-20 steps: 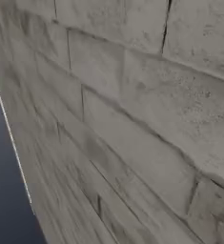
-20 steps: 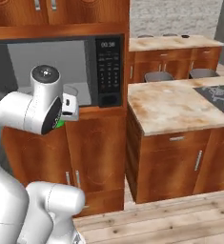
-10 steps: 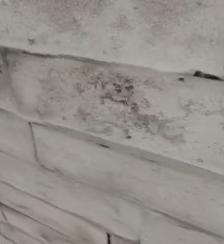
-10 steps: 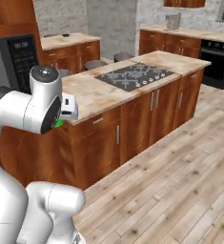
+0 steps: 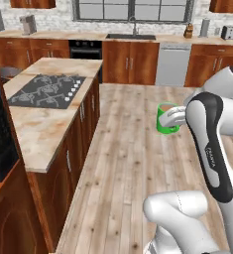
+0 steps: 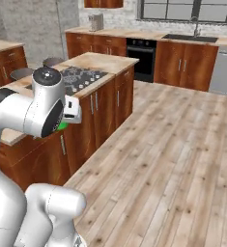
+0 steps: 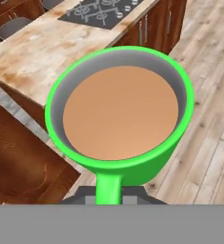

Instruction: Pick the cup of tea, navigate to the dining table, and place it on the saucer.

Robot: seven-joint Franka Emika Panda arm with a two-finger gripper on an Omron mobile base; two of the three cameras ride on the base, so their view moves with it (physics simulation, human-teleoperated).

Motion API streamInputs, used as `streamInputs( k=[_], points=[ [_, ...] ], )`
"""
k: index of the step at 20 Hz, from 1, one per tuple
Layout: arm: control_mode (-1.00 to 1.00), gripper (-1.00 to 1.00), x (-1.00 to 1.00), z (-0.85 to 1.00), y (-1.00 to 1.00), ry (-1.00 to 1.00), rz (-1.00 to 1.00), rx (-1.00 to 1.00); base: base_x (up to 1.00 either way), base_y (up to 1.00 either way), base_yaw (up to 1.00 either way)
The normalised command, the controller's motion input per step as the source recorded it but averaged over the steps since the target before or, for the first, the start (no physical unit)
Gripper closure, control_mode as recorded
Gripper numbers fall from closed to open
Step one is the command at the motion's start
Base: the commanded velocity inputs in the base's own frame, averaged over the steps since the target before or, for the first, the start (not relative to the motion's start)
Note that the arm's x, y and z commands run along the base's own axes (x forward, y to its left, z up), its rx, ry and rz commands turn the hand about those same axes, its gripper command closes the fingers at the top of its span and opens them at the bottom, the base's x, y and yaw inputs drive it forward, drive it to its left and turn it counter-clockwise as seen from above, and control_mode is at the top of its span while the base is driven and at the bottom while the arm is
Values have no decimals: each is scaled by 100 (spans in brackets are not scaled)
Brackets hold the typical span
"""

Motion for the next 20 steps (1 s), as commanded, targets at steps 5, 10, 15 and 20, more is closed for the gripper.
streamInputs(
  k=[5, 10, 15, 20],
  points=[
    [100, 100, 0, 0, 0, 0, 0, 0, 100, -3, -5],
    [100, 100, 0, 0, 0, 0, 0, 0, 100, -6, 0],
    [100, 100, 0, 0, 0, 0, 0, 0, 100, -8, 0],
    [100, 100, 0, 0, 0, 0, 0, 0, 100, -6, 0]
  ],
)
